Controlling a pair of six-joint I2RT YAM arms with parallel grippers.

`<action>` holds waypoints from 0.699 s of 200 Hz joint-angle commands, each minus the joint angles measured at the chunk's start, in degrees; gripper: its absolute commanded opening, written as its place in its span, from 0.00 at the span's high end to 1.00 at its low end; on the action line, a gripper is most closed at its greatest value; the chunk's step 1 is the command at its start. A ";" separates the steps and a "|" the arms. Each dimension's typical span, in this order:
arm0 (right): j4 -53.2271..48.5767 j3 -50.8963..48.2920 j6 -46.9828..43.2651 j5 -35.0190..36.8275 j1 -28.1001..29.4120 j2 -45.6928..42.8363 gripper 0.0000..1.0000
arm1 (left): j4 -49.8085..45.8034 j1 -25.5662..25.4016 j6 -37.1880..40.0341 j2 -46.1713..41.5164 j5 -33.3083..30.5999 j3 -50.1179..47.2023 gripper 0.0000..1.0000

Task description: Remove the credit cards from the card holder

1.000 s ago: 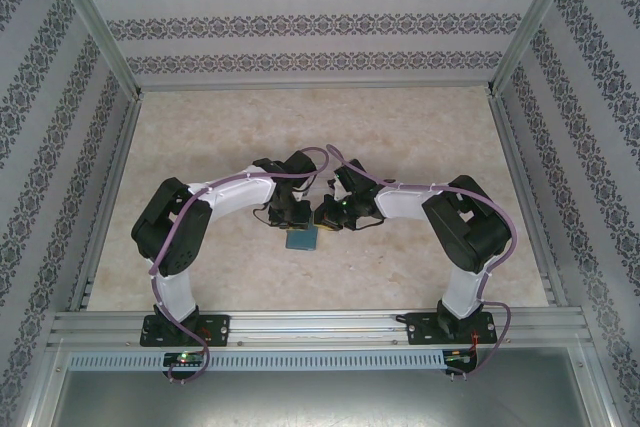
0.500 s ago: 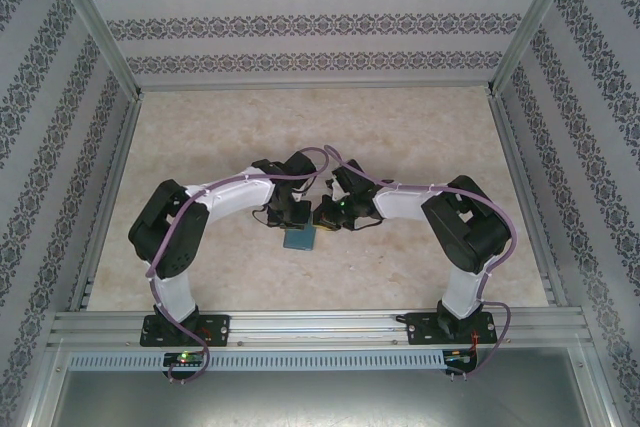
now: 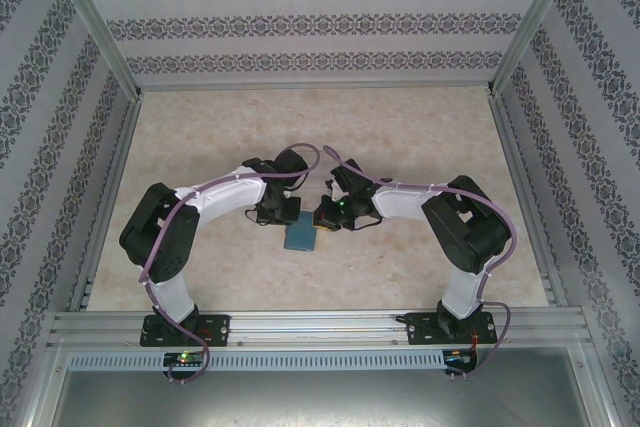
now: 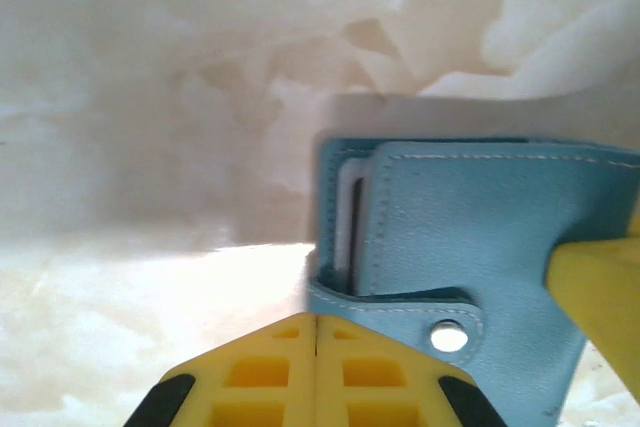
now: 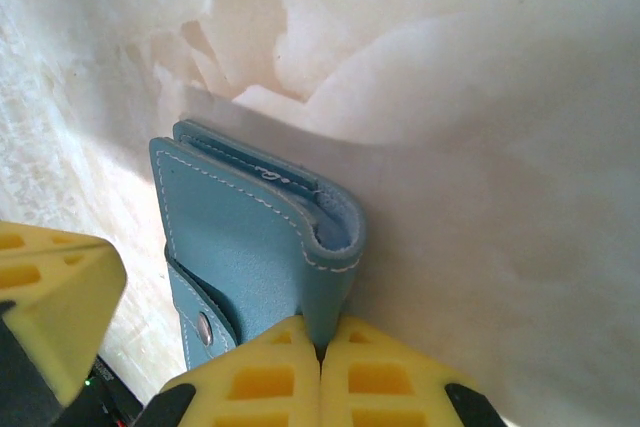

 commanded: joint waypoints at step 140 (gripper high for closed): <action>-4.38 1.13 -0.72 0.99 0.08 1.31 1.00 | 3.70 0.84 2.16 2.23 12.87 -2.96 0.48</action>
